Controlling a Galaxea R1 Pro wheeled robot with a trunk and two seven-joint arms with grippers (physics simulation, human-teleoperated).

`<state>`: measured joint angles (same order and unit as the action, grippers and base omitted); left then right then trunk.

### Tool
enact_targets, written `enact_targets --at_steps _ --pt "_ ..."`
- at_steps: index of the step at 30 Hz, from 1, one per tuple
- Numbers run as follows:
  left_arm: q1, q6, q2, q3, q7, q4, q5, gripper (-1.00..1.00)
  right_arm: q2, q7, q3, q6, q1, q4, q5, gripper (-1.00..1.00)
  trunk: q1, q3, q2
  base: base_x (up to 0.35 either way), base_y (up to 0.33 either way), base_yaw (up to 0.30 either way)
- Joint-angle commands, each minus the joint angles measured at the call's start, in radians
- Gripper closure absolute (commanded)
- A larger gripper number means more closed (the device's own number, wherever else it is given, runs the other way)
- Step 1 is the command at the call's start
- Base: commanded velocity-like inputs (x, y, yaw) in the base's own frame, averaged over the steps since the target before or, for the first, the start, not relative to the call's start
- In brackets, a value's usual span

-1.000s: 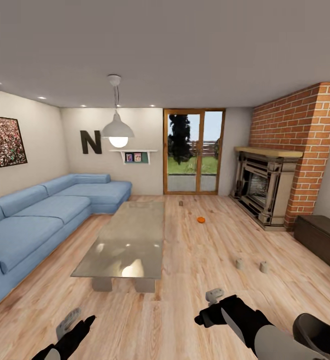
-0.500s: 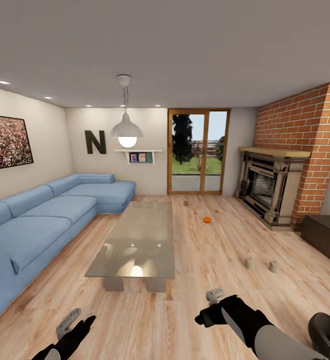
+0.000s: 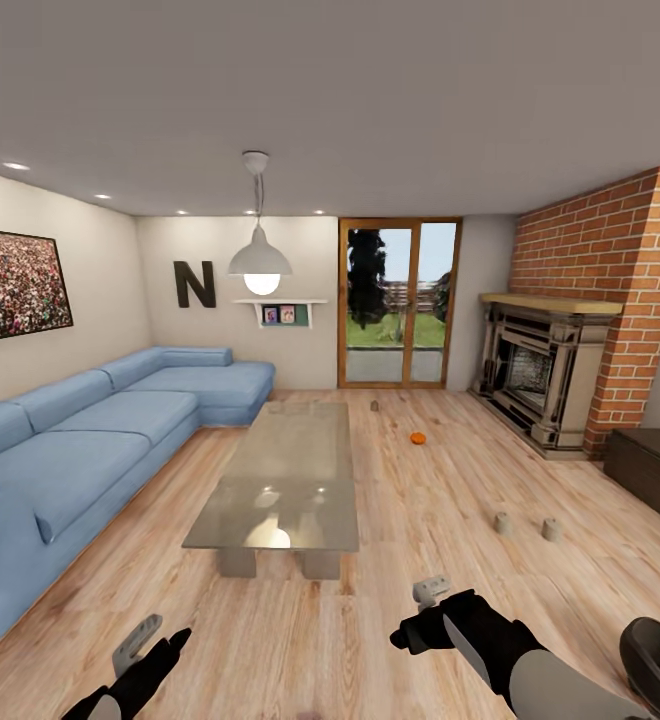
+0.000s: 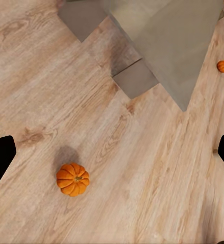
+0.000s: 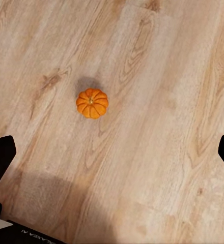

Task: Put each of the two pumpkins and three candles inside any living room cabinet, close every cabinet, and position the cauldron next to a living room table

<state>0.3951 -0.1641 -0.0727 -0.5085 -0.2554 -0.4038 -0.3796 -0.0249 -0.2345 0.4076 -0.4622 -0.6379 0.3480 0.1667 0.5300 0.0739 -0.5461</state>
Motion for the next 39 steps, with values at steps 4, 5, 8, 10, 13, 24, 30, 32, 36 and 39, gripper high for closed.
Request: enact_targets --at_steps 4,5,8,10,13,24,30,32,36,39 --pt "0.000 -0.011 0.001 -0.007 -0.005 -0.001 -0.008 -1.00 -0.001 0.001 0.007 -0.005 0.000 0.002 0.011 -1.00 0.000 0.000 -0.001 -0.001 0.001 0.000" --pt "0.001 -0.012 0.001 -0.007 -0.005 -0.001 -0.008 -1.00 -0.001 0.001 0.007 -0.005 0.000 0.002 0.011 -1.00 0.000 0.000 -0.001 0.000 0.000 0.000" --pt "0.001 -0.015 0.001 -0.007 -0.006 -0.001 -0.008 -1.00 -0.001 0.001 0.007 -0.004 0.000 0.001 0.011 -1.00 0.000 0.000 -0.001 0.000 0.000 0.000" --pt "0.000 -0.018 0.001 -0.007 -0.007 -0.001 -0.008 -1.00 -0.001 0.000 0.008 -0.002 0.000 0.002 0.011 -1.00 0.008 -0.007 -0.015 0.000 0.000 0.000" --pt "0.001 -0.078 0.002 -0.003 -0.010 -0.042 -0.008 -1.00 -0.001 0.001 0.007 -0.003 0.000 0.001 0.011 -1.00 0.020 -0.016 -0.036 0.000 0.000 0.000" --pt "-0.001 -0.439 0.077 0.179 -0.007 -0.486 -0.008 -1.00 -0.002 0.000 0.007 -0.001 0.000 0.001 0.011 -1.00 0.062 -0.050 -0.113 0.000 0.000 0.000" --pt "-0.001 -0.579 0.076 0.197 -0.006 -0.688 -0.008 -1.00 -0.001 0.002 0.003 -0.007 -0.001 -0.020 0.010 -1.00 0.085 -0.069 -0.155 0.000 0.000 0.000" --pt "-0.001 -0.642 0.075 0.217 -0.004 -0.743 -0.008 -1.00 -0.001 0.002 -0.003 -0.008 -0.001 -0.049 0.011 -1.00 0.092 -0.076 -0.169 0.000 0.000 0.000" --pt "-0.001 -0.728 0.074 0.251 -0.003 -0.837 -0.008 -1.00 -0.001 0.003 -0.020 -0.010 -0.006 -0.140 0.012 -1.00 0.108 -0.088 -0.197 0.000 0.000 0.000" --pt "-0.001 -0.753 0.074 0.259 -0.004 -0.895 -0.009 -1.00 -0.001 0.004 -0.026 -0.025 -0.021 -0.176 0.015 -1.00 0.119 -0.097 -0.218 0.000 0.000 0.000"
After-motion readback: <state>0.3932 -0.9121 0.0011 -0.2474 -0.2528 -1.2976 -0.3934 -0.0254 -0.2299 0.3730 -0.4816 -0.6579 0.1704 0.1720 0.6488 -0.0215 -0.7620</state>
